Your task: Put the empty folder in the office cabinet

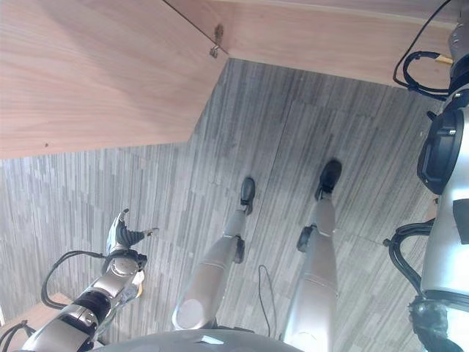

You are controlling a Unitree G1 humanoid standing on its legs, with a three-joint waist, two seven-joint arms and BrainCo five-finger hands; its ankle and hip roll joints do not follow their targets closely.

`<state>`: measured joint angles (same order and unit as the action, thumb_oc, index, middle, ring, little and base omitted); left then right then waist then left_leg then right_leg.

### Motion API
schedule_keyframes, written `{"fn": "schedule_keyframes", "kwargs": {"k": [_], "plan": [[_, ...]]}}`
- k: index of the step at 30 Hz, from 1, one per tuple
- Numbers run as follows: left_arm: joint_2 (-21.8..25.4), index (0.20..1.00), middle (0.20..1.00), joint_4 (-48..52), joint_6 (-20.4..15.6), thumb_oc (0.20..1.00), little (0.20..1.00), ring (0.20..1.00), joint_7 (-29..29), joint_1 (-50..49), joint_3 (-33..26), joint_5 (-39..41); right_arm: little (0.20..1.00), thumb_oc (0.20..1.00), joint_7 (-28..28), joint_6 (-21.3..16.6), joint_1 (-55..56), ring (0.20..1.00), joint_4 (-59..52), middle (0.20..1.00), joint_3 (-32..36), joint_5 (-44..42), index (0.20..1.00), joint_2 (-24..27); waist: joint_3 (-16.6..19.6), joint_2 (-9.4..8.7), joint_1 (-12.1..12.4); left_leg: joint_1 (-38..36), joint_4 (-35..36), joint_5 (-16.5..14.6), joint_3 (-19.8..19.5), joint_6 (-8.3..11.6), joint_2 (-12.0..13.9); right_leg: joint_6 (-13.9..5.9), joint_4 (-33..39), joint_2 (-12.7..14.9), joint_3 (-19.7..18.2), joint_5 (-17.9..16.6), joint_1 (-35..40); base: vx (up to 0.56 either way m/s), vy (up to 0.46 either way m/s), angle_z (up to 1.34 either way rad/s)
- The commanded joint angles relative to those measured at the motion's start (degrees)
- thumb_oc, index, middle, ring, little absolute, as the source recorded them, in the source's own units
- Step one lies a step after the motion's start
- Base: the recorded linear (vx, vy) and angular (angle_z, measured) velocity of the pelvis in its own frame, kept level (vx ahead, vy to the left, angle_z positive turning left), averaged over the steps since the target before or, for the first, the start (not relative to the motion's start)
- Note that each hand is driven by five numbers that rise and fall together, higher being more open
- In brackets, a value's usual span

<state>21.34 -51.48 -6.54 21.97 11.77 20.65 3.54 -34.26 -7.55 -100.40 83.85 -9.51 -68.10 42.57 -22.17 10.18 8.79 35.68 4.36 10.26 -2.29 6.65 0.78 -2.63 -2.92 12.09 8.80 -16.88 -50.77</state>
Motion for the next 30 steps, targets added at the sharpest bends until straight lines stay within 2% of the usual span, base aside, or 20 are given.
{"fn": "schedule_keyframes", "kwargs": {"k": [1, 6, 15, 21, 30], "plan": [[3.44, 1.0, 1.0, -1.67, 0.64, 1.0, 1.0, 1.0, 0.92, 0.24, 1.71, -0.38, 0.2, 0.2, 6.07, 2.03, 0.63, 0.2, 0.06, 0.2, -7.61, 2.4, 0.2, 0.66, 2.09, 0.51, 2.6, -6.6, 0.64, -9.03, 0.16, 2.82, 3.67, -6.55, -6.88, 1.05, -4.03, 11.91, -0.91, 0.0, 0.0, 0.0], [4.2, 1.0, 1.0, -0.13, 0.37, 1.0, 1.0, 1.0, -0.13, -1.14, 1.75, 0.09, 0.2, 0.2, 8.94, 2.45, 1.0, 0.2, -0.88, 0.2, -10.6, 5.26, 0.2, 0.81, 2.19, 0.72, 3.03, -6.18, 0.64, -8.87, 0.32, 2.93, 3.73, -6.47, -7.18, 1.06, -3.96, 11.98, -1.44, 0.0, 0.0, 0.0], [5.36, 1.0, 1.0, 1.83, 0.41, 1.0, 1.0, 1.0, -1.01, -0.67, 0.75, 1.97, 0.2, 0.2, 10.23, 2.46, 1.76, 0.2, -3.05, 0.2, -12.0, 8.61, 0.2, -1.64, 1.92, 0.67, 2.72, -6.04, 0.64, -8.75, 0.48, 2.94, 3.89, -6.42, -7.39, 0.76, -4.07, 11.79, -1.7, 0.0, 0.0, 0.0], [6.32, 1.0, 1.0, 3.61, -0.35, 1.0, 1.0, 1.0, -1.6, 0.0, 0.09, 2.63, 0.2, 0.2, 14.81, 6.73, 0.83, 0.2, -4.87, 0.2, -22.2, 21.09, 0.2, -4.78, 1.73, 0.08, 2.73, -5.47, 0.64, -8.32, 0.5, 3.11, 3.84, -6.26, -7.02, 0.69, -3.97, 11.22, -2.12, 0.0, 0.0, 0.0], [6.65, 1.0, 1.0, 4.19, -0.8, 1.0, 1.0, 1.0, -1.78, 1.11, -0.17, 3.09, 0.2, 0.2, 17.08, 5.93, -0.01, 0.2, -7.35, 0.2, -26.27, 25.72, 0.2, -5.45, 1.74, -0.21, 2.53, -4.73, 0.64, -7.96, 0.38, 3.17, 3.81, -6.31, -6.34, 0.4, -4.29, 10.82, -2.59, 0.0, 0.0, 0.0]]}}
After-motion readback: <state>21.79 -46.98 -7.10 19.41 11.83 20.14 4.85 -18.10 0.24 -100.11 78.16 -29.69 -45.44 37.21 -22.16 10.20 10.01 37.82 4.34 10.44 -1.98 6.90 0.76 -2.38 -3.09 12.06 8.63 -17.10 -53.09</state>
